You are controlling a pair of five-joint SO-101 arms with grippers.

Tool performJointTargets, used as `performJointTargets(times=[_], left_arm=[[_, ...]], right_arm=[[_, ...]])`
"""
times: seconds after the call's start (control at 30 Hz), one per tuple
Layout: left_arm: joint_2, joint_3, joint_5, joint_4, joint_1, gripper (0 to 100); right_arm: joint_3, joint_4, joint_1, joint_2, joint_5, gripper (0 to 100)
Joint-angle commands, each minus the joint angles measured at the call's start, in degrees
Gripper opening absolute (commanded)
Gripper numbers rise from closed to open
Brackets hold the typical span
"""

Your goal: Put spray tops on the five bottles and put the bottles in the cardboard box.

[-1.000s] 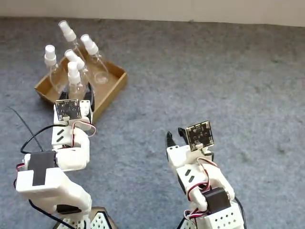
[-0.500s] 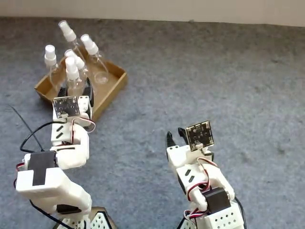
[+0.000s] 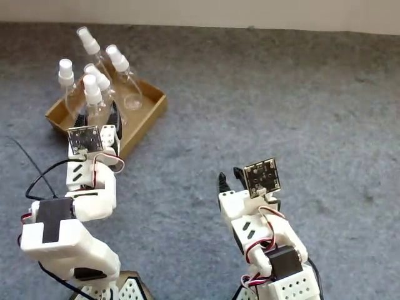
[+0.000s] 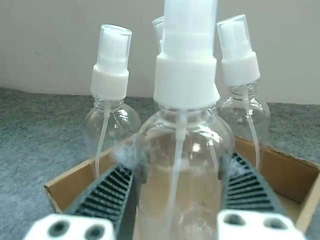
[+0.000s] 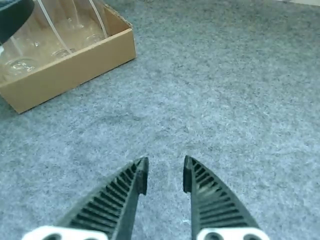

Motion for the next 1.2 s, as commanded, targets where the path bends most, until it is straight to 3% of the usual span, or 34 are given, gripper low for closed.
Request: performJointTargets(times=[0.0,0.37,1.17], left_arm=[[0.75,-1.63,0.26,0.35,0.40,4],[5.58,-1.54,0.26,-4.04,0.48,4],[4.97,1.71,0.53,-4.31,1.63,4]], right_arm=[[-0.48,-1.63,0.92,-0.66,0.79,10.6],[-0.48,-1.63,0.75,-0.66,0.79,10.6],[-0.48,-1.63,0.75,-0.66,0.79,10.6]])
